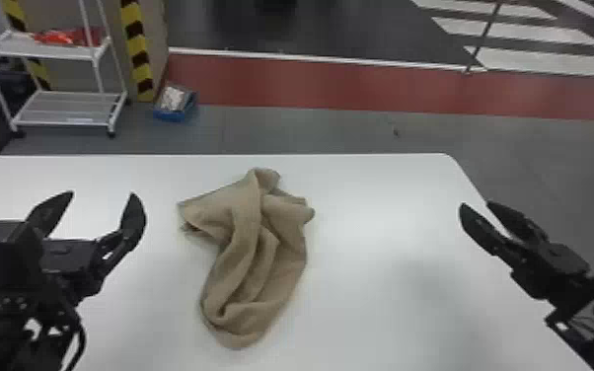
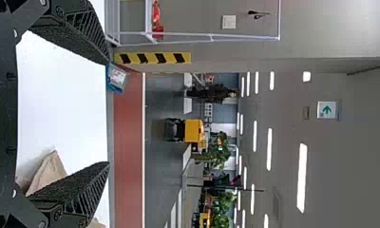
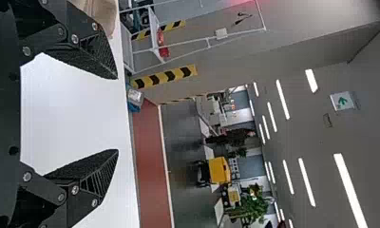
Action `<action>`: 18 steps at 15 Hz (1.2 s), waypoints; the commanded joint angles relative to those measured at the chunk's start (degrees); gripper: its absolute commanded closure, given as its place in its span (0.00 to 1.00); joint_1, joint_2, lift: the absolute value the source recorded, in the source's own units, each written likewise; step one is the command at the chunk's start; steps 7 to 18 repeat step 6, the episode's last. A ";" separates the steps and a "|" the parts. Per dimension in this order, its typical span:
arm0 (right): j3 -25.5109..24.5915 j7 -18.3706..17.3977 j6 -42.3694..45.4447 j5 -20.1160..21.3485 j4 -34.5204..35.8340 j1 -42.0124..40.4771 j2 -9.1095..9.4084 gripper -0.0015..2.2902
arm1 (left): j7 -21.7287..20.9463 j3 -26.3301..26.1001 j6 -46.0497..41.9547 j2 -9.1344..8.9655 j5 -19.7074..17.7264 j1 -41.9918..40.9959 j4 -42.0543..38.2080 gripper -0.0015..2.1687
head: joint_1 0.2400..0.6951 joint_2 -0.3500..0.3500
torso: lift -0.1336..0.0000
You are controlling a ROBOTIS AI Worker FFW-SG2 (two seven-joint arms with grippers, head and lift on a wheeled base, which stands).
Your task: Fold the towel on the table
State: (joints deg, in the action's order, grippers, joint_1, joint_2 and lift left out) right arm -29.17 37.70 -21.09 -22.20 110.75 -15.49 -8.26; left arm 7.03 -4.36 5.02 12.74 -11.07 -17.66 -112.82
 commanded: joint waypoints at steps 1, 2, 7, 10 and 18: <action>-0.89 0.00 0.04 -0.30 0.08 -0.51 0.00 0.17 | 0.09 0.22 -0.31 0.00 0.00 0.00 0.32 0.07 | 1.00 0.28 | 0.07; -1.07 0.18 0.04 -0.65 0.08 -0.59 0.00 0.17 | 0.09 0.22 -0.31 0.00 0.00 0.00 0.32 0.07 | 1.00 0.28 | 0.07; -1.07 0.79 -0.31 -0.74 0.08 -0.24 0.09 0.17 | 0.00 -0.13 -0.13 -0.09 0.08 0.00 0.05 0.07 | 1.00 0.27 | 0.07; -1.07 0.79 -0.31 -0.74 0.08 -0.24 0.09 0.17 | 0.00 -0.13 -0.13 -0.09 0.08 0.00 0.05 0.07 | 1.00 0.27 | 0.07; -1.07 0.79 -0.31 -0.74 0.08 -0.24 0.09 0.17 | 0.00 -0.13 -0.13 -0.09 0.08 0.00 0.05 0.07 | 1.00 0.27 | 0.07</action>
